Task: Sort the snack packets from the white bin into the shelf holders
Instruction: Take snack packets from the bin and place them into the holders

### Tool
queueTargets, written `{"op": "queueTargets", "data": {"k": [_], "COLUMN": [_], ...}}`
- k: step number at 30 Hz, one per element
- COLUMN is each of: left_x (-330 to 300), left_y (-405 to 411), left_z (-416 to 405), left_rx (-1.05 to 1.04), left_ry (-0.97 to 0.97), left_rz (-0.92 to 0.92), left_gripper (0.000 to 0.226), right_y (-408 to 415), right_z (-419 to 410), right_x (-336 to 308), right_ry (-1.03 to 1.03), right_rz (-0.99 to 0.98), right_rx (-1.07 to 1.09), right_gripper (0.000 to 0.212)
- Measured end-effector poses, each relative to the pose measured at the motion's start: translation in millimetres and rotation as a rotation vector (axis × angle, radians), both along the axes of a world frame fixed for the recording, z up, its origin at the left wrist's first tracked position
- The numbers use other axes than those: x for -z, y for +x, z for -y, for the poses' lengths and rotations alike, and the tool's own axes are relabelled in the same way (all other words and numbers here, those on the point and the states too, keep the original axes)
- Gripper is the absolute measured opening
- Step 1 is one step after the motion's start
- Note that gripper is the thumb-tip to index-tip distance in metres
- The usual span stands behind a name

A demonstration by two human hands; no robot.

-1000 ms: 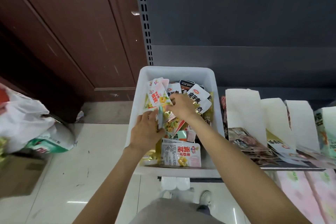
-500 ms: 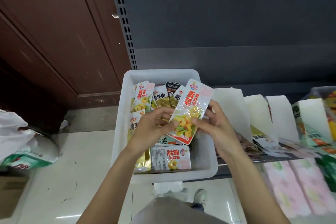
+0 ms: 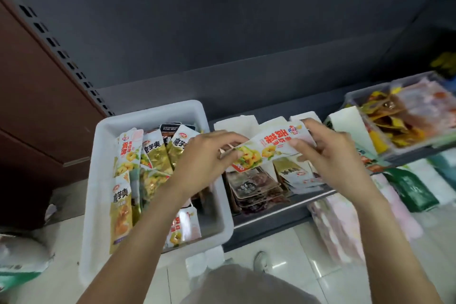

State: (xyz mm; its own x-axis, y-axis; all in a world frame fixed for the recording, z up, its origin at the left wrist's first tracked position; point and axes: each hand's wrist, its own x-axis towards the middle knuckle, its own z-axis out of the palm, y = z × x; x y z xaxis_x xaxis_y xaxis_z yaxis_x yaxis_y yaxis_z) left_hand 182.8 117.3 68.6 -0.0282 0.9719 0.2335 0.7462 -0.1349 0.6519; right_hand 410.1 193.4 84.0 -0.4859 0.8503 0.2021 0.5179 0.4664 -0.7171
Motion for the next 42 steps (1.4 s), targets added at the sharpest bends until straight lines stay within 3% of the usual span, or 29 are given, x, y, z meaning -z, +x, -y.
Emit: {"op": "queueTargets", "data": {"k": [3,6,10,14,18,22,28,31,34,37,40,42], "left_x": [-2.7,6.8,31.4,58.6,74.7,80.0,82.2,80.6,67.6,49.2,41.4,45.5], "left_y": [38.4,82.8,118.7,121.5,119.5,120.0,121.2,121.0,116.6,103.4,73.6,44.5], "left_z": [-43.0,-82.3,-112.0,-120.4,-119.3,-115.1,-114.6,-111.9,-99.0,-68.1,-25.1,7.1], "left_rx": [0.084,0.171,0.188,0.144,0.195,0.236,0.252,0.258,0.137,-0.104,-0.318,-0.436], "left_ry": [0.126,0.141,0.076,-0.059,-0.112,-0.116,-0.128,-0.067,0.052,0.152,0.185,0.129], "left_rz": [0.025,0.027,-0.133,-0.330,-0.435,-0.530,-0.558,-0.481,-0.268,0.029,0.190,0.173], "left_gripper": [0.018,0.015,0.012,0.025,0.029,0.033,0.034,0.033,0.030,0.024,0.014,0.012], "right_y": [44.1,84.3,126.9,128.8,113.7,104.3,106.9,112.9,113.2,90.0,45.9,8.7], "right_z": [-10.0,-18.7,-33.0,-38.8,-47.4,-53.2,-57.7,-52.8,-42.0,-25.7,-10.2,1.1], "right_x": [-12.7,-15.1,2.9,19.0,42.0,53.1,70.0,63.9,42.5,24.7,22.9,28.7], "right_ry": [-0.052,0.000,0.172,0.244,0.216,0.147,-0.044,-0.039,0.015,-0.018,-0.119,-0.152], "right_rz": [-0.216,-0.263,-0.021,0.168,0.463,0.678,0.722,0.593,0.194,-0.156,-0.252,-0.199], "right_rx": [0.002,0.073,0.155,0.104,0.041,-0.122,-0.218,-0.119,0.081,0.133,0.035,-0.081], "right_gripper": [0.019,0.029,0.032,0.036,0.049,0.040,0.037,0.037,0.038,0.033,0.022,0.022]}}
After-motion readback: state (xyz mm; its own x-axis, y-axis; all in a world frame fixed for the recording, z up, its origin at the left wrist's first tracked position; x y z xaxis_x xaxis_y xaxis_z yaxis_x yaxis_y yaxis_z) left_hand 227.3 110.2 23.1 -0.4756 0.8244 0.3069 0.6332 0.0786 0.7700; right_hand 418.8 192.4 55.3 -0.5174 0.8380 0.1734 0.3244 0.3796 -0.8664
